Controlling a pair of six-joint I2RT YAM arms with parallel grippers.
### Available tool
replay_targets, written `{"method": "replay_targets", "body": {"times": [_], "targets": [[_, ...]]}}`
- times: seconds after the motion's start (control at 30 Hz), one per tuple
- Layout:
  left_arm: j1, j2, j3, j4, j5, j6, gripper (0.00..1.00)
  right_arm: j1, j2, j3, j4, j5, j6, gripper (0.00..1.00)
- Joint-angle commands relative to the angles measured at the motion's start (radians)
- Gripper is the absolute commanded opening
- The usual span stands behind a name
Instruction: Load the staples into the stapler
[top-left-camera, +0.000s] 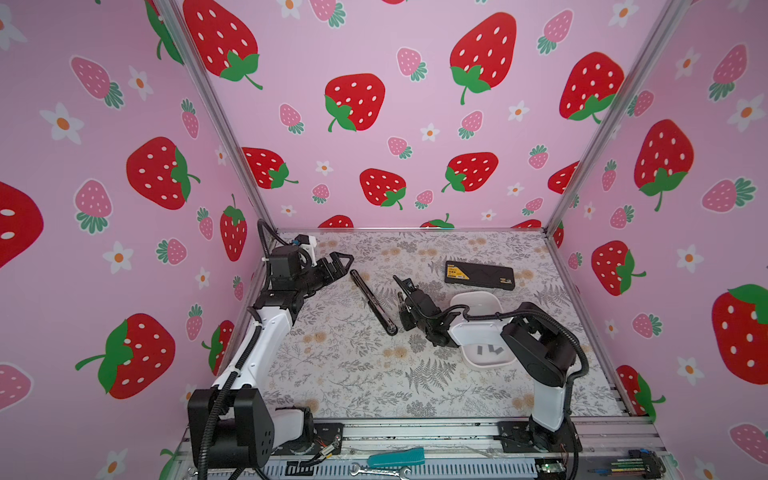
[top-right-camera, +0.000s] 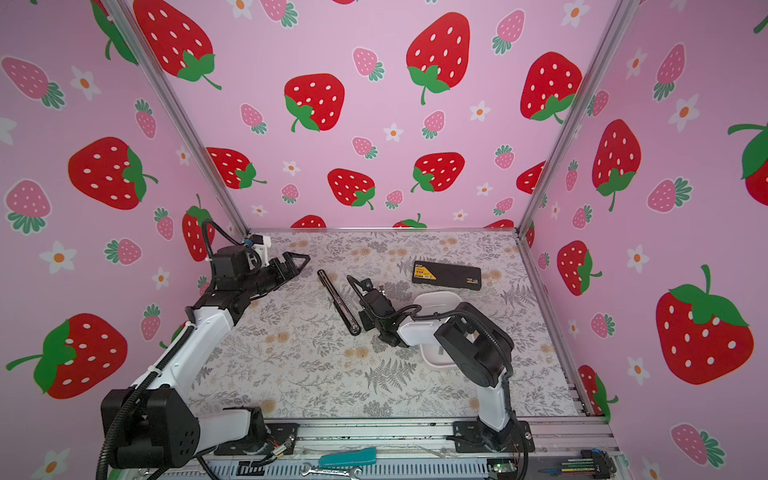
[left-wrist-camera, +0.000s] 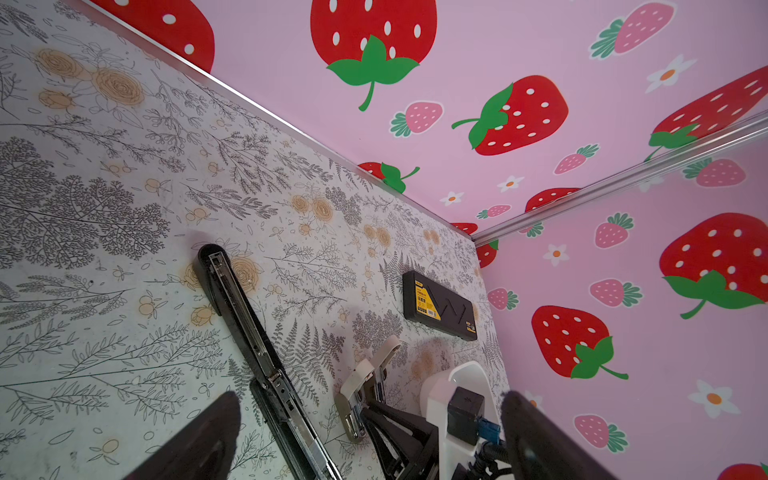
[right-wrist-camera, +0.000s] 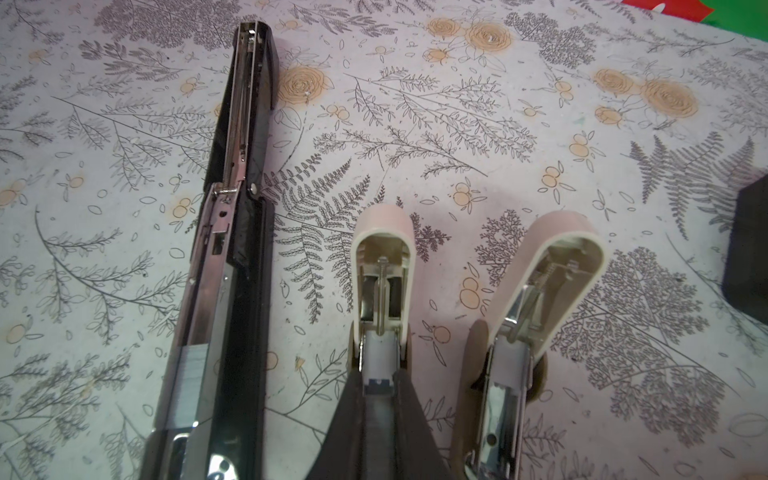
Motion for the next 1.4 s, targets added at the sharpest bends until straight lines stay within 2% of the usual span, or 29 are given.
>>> {"method": "replay_targets", "body": {"times": [0.0,1.0,1.37], "targets": [[0.0,-0.001,0.029,0.018,0.015,0.002,0.99,0.003,0.024,0.029,0.0,0.008,-0.01,0.08],[0.001,0.0,0.03,0.016,0.016,0.003,0.99,0.0,0.064,0.047,-0.008,0.012,-0.01,0.08],[0.001,0.003,0.03,0.016,0.015,0.003,0.99,0.009,0.026,-0.014,0.006,0.026,0.013,0.08]]}}
